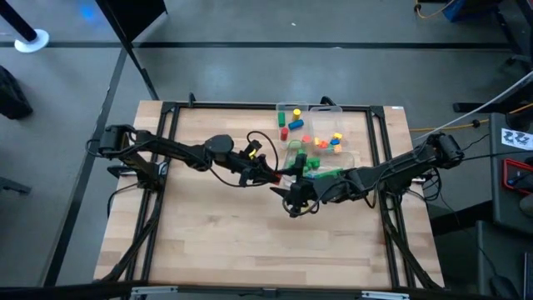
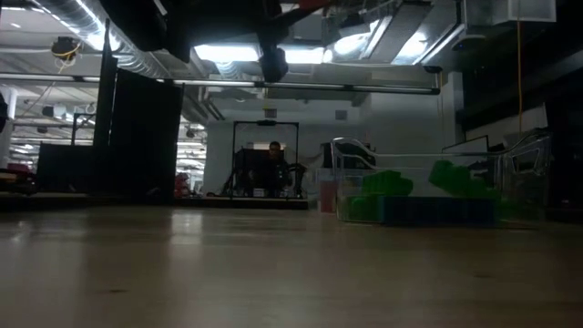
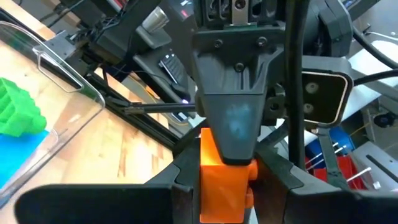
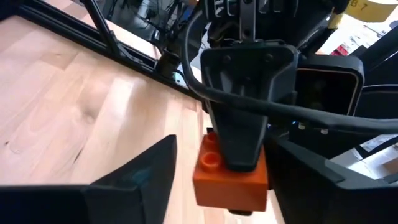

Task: Sort blocks by size
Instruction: Put the small orange 4 stud game piece into the right transparent bin

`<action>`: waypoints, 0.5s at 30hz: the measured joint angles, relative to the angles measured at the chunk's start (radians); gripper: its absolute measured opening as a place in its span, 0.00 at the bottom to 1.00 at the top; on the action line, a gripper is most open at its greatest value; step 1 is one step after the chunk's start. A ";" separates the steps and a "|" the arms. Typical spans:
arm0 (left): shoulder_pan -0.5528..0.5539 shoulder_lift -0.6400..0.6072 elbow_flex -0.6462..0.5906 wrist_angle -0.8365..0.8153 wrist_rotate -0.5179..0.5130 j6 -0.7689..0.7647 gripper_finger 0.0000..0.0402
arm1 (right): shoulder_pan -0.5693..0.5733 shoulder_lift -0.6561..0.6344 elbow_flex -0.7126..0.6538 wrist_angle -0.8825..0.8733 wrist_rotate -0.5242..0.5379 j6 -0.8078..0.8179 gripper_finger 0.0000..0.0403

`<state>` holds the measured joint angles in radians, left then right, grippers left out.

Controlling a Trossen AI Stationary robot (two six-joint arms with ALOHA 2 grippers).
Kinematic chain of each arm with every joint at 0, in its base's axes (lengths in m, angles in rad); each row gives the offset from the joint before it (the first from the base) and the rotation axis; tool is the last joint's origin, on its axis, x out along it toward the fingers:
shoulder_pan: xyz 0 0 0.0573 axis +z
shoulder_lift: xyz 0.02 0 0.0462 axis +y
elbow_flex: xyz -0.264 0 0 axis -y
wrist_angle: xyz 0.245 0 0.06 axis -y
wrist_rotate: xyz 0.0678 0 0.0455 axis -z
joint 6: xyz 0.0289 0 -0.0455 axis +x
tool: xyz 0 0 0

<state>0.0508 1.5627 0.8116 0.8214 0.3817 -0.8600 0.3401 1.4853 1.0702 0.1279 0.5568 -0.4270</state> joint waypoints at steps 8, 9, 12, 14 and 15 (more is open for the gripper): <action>-0.011 0.000 0.000 0.004 -0.004 0.002 0.21 | 0.000 0.000 0.000 -0.002 0.016 0.011 0.38; -0.011 0.000 0.000 0.004 -0.003 0.008 0.21 | 0.000 -0.001 0.000 -0.003 0.016 0.022 0.38; -0.011 0.000 0.000 0.000 0.000 0.037 0.26 | 0.000 -0.001 0.000 -0.005 0.007 0.046 0.38; -0.011 0.000 0.000 -0.004 0.001 0.056 0.30 | 0.000 -0.001 0.000 -0.006 -0.009 0.060 0.38; -0.012 0.000 0.000 -0.005 0.001 0.058 0.33 | 0.000 -0.001 0.000 -0.006 -0.017 0.061 0.37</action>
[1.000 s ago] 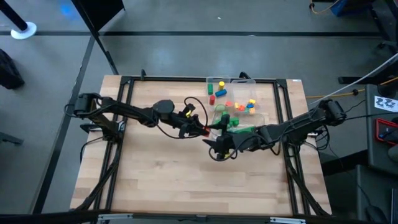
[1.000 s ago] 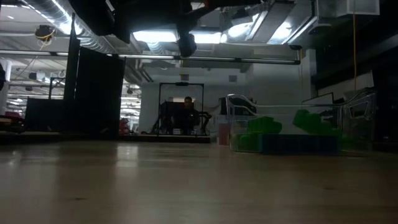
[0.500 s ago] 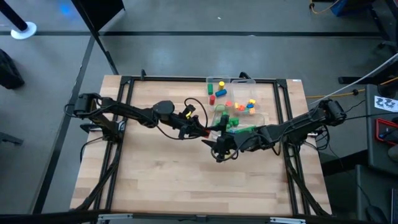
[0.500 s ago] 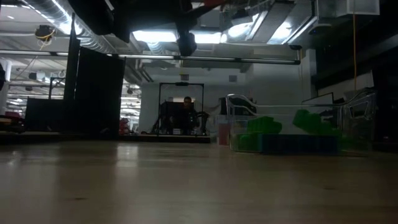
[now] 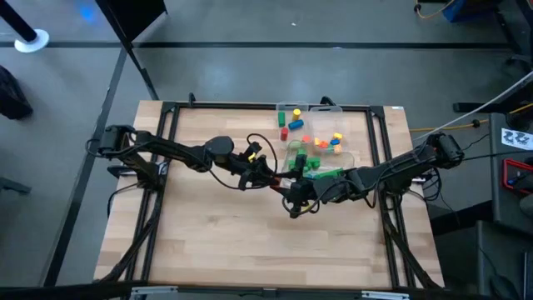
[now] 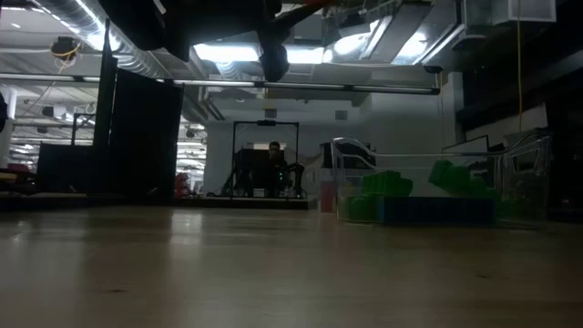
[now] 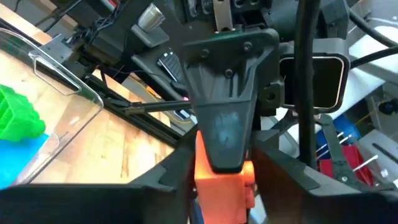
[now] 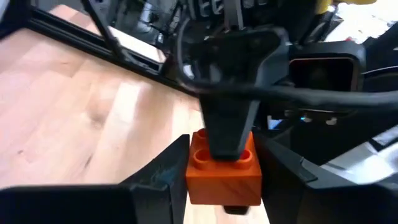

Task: Sort blocks by size
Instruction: Put the small orange 4 stud game piece into the right transparent bin

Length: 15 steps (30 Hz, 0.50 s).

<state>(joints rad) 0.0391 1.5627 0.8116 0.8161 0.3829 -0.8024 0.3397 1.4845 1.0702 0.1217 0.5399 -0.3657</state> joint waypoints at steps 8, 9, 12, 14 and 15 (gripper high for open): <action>0.038 -0.002 0.000 -0.071 0.083 0.077 0.52 | 0.000 -0.001 0.000 -0.007 0.006 0.029 0.38; 0.055 -0.003 0.000 -0.080 0.131 0.071 0.52 | 0.000 -0.004 0.000 -0.012 0.013 0.030 0.37; 0.107 -0.006 0.000 -0.080 0.307 0.051 0.53 | 0.000 -0.016 0.000 -0.023 0.060 0.032 0.37; 0.136 -0.010 0.000 -0.077 0.394 0.047 0.53 | 0.000 -0.025 0.000 -0.054 0.091 0.032 0.38; 0.151 -0.013 0.000 -0.075 0.422 0.049 0.52 | 0.000 -0.027 0.000 -0.063 0.103 0.037 0.38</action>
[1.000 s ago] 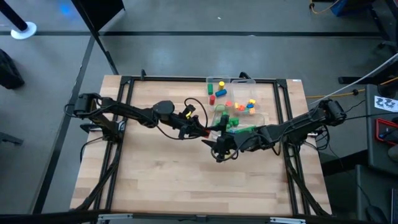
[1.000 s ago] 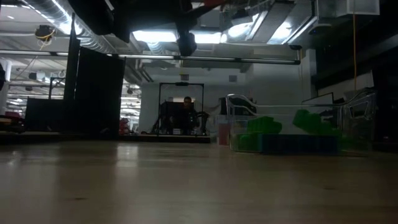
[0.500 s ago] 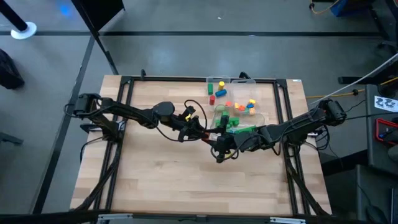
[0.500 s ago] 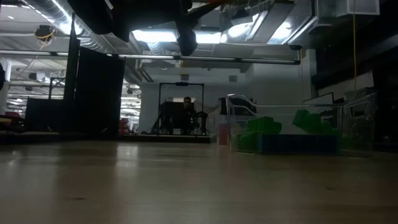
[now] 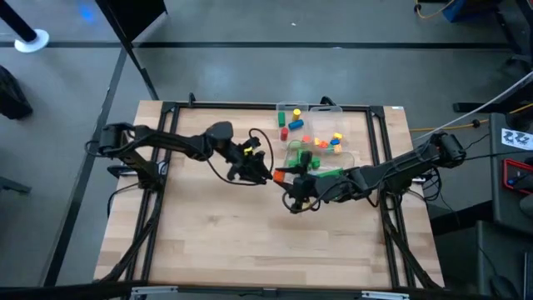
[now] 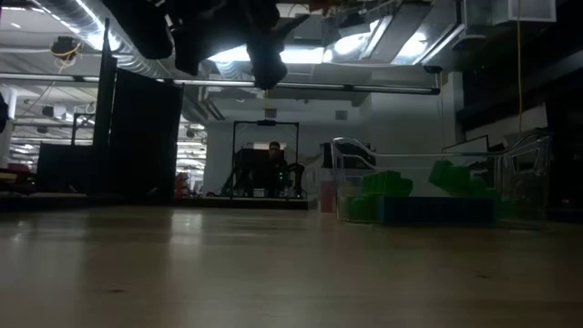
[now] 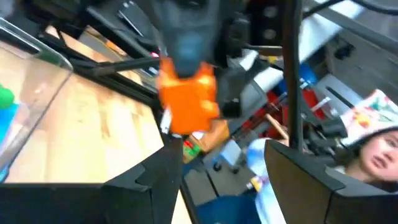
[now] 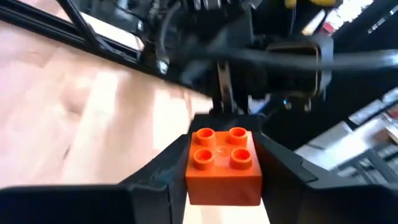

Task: Sort blocks by size
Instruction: Put the small orange 4 stud game piece into the right transparent bin

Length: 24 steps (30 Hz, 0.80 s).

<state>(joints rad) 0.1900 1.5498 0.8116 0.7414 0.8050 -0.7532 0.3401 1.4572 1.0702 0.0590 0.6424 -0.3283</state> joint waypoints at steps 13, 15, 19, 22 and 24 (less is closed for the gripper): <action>0.312 -0.112 -0.002 -0.327 0.049 0.294 0.52 | -0.126 -0.047 0.001 -0.348 0.151 0.168 0.38; 0.363 -0.144 -0.002 -0.421 0.035 0.373 0.52 | -0.179 -0.047 0.001 -0.394 0.132 0.173 0.38; 0.438 -0.211 -0.002 -0.651 -0.038 0.514 0.52 | -0.288 -0.048 0.001 -0.477 0.059 0.198 0.38; 0.465 -0.262 -0.002 -0.818 -0.127 0.613 0.52 | -0.370 -0.048 0.001 -0.576 -0.011 0.220 0.38; 0.472 -0.294 -0.008 -0.910 -0.188 0.668 0.52 | -0.421 -0.048 0.001 -0.654 -0.039 0.236 0.38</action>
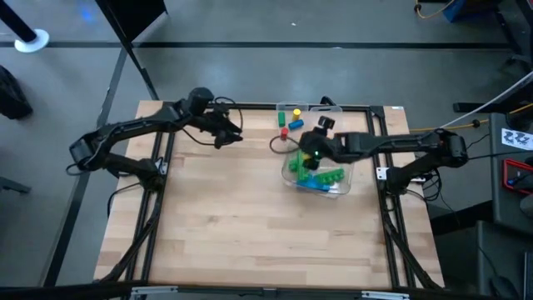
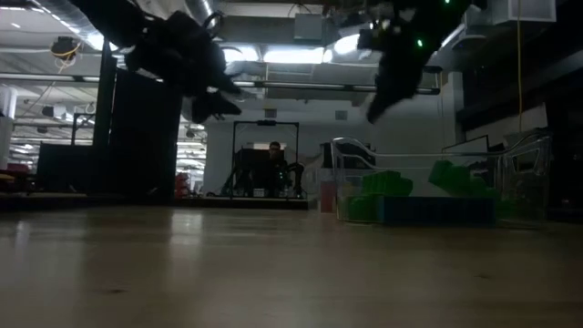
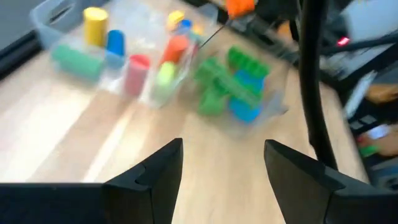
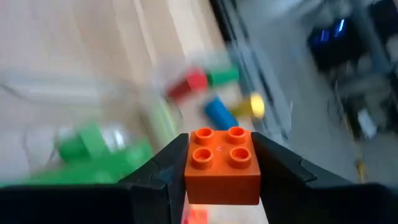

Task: Sort blocks by size
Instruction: Put the small orange 4 stud game piece into the right transparent bin, then return to Home Position

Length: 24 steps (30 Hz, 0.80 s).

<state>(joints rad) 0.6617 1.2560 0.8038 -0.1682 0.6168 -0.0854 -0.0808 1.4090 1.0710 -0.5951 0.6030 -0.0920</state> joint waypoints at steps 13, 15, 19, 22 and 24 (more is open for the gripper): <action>-0.084 -0.353 -0.285 0.059 -0.140 -0.094 0.52 | -0.278 0.000 0.000 -0.167 -0.197 0.009 0.45; -0.109 -0.438 -0.349 0.089 -0.181 -0.142 0.52 | -0.300 0.000 0.000 -0.166 -0.204 0.009 0.47; -0.158 -0.575 -0.444 0.109 -0.197 -0.187 0.52 | -0.322 0.000 0.000 -0.166 -0.204 0.009 0.49; -0.191 -0.639 -0.488 0.106 -0.198 -0.189 0.52 | -0.321 0.000 0.000 -0.165 -0.199 0.009 0.49; -0.203 -0.666 -0.509 0.102 -0.198 -0.167 0.52 | -0.320 0.000 0.000 -0.165 -0.193 0.009 0.49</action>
<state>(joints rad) 0.4591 0.5902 0.2947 -0.0666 0.4186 -0.2524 -0.4004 1.4090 1.0706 -0.7604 0.4099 -0.0834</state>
